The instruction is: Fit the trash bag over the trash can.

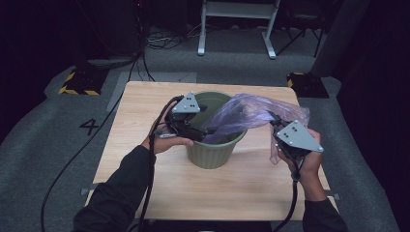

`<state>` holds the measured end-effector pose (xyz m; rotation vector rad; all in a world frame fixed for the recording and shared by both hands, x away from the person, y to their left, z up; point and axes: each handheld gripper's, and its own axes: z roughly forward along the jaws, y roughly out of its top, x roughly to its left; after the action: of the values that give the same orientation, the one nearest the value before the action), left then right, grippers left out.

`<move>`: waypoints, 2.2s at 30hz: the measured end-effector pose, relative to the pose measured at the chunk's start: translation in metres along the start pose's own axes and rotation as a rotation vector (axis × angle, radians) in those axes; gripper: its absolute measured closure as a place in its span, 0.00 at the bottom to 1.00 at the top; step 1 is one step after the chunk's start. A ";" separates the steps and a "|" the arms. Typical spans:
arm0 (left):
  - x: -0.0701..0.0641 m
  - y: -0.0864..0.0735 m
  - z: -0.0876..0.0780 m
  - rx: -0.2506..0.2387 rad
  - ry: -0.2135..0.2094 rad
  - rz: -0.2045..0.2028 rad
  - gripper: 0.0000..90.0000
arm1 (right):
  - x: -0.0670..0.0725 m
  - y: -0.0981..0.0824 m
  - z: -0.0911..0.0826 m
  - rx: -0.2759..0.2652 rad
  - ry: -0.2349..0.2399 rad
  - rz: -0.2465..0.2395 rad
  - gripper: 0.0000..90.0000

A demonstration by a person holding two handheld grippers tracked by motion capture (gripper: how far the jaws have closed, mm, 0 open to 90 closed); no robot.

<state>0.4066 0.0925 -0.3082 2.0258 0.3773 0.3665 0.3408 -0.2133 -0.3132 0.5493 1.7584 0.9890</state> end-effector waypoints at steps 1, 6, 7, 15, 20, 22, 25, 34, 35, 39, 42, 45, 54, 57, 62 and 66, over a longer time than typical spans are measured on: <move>-0.001 0.001 0.000 -0.001 0.001 0.003 0.24 | 0.004 0.003 0.002 -0.001 0.016 -0.010 0.99; -0.007 0.006 0.001 0.000 -0.007 0.030 0.24 | 0.019 0.013 0.010 -0.010 0.077 -0.056 0.99; -0.009 0.006 0.001 0.000 -0.012 0.039 0.24 | 0.022 0.016 0.012 -0.014 0.088 -0.068 0.99; -0.026 0.015 0.003 0.031 -0.008 0.111 0.32 | 0.049 0.037 0.016 -0.019 0.209 -0.158 0.98; -0.031 0.014 0.005 0.052 -0.019 0.131 0.43 | 0.061 0.042 0.015 -0.014 0.253 -0.173 0.95; -0.032 0.012 0.006 0.067 -0.017 0.146 0.53 | 0.063 0.042 0.015 -0.014 0.269 -0.174 0.94; -0.034 0.008 0.007 0.074 -0.023 0.179 0.69 | 0.066 0.042 0.015 -0.016 0.282 -0.170 0.91; -0.032 -0.001 0.005 0.070 -0.017 0.203 0.98 | 0.064 0.036 0.013 -0.031 0.315 -0.105 0.53; -0.031 -0.002 0.004 0.069 -0.018 0.197 0.99 | 0.062 0.035 0.012 -0.041 0.330 -0.084 0.48; -0.025 -0.007 0.000 0.058 -0.002 0.179 0.99 | 0.055 0.030 0.004 -0.034 0.331 -0.046 0.37; -0.021 -0.011 -0.004 0.049 0.010 0.162 0.99 | 0.050 0.022 -0.004 -0.023 0.327 -0.036 0.33; -0.017 -0.014 -0.008 0.035 0.016 0.147 0.99 | 0.044 0.010 -0.012 -0.017 0.320 -0.008 0.32; -0.007 -0.024 -0.013 0.022 0.015 0.114 0.99 | 0.025 -0.025 -0.023 0.015 0.279 0.118 0.26; -0.005 -0.028 -0.014 0.012 0.010 0.103 0.99 | 0.024 -0.032 -0.018 0.025 0.311 0.156 0.25; -0.003 -0.031 -0.015 0.013 0.011 0.096 0.98 | 0.023 -0.040 -0.006 0.056 0.346 0.240 0.23; -0.003 -0.033 -0.015 0.023 0.006 0.092 0.94 | 0.022 -0.042 0.005 0.037 0.403 0.269 0.28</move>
<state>0.3943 0.1181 -0.3309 2.0692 0.2944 0.4271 0.3400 -0.2184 -0.3607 0.6554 2.0977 1.3277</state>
